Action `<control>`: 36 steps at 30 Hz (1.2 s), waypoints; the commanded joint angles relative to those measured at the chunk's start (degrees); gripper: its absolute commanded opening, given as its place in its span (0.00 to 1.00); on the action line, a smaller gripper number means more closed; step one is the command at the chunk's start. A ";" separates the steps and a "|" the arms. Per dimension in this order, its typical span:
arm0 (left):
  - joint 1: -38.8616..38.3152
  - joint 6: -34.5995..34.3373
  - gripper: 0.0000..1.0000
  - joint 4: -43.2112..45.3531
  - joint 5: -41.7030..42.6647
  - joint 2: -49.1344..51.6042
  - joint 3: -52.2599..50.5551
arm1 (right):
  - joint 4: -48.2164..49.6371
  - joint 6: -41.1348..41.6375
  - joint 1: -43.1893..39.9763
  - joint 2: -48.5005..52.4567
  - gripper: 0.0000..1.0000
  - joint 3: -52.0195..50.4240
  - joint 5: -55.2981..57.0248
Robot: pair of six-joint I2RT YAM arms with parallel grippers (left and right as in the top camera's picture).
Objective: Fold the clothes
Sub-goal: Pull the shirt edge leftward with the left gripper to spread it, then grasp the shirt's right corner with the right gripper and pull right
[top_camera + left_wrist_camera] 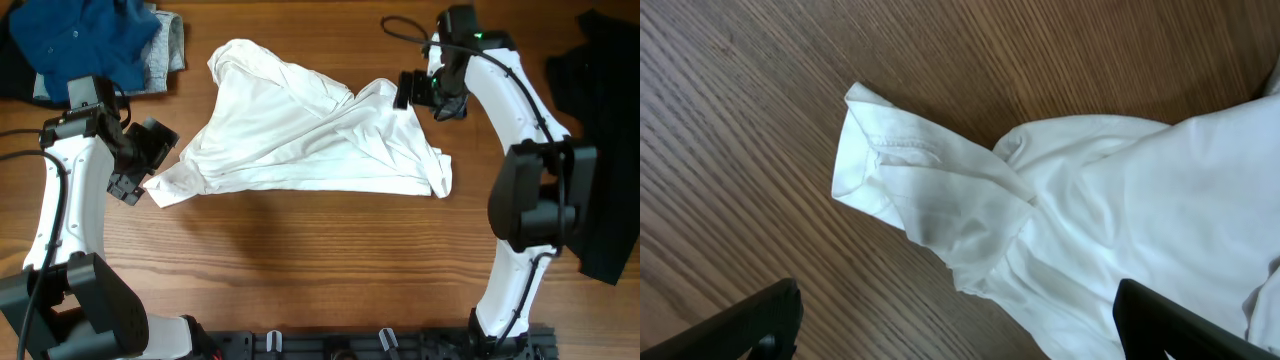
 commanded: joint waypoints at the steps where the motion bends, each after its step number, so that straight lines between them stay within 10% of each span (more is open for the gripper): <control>1: -0.11 0.50 0.99 -0.22 -0.96 -0.46 0.37 | -4.00 0.74 -0.02 1.05 0.78 -0.39 2.54; 12: -0.11 0.50 1.00 -0.20 -0.98 -0.46 0.37 | -22.05 5.77 0.57 1.22 0.74 -0.44 12.57; 29: -0.11 0.50 1.00 0.48 -0.98 -0.46 0.37 | -18.49 6.05 0.59 1.20 0.67 -13.07 12.37; 36: -0.11 0.50 1.00 0.48 -0.98 -0.46 0.37 | -16.79 6.25 0.59 1.20 0.38 -13.14 12.37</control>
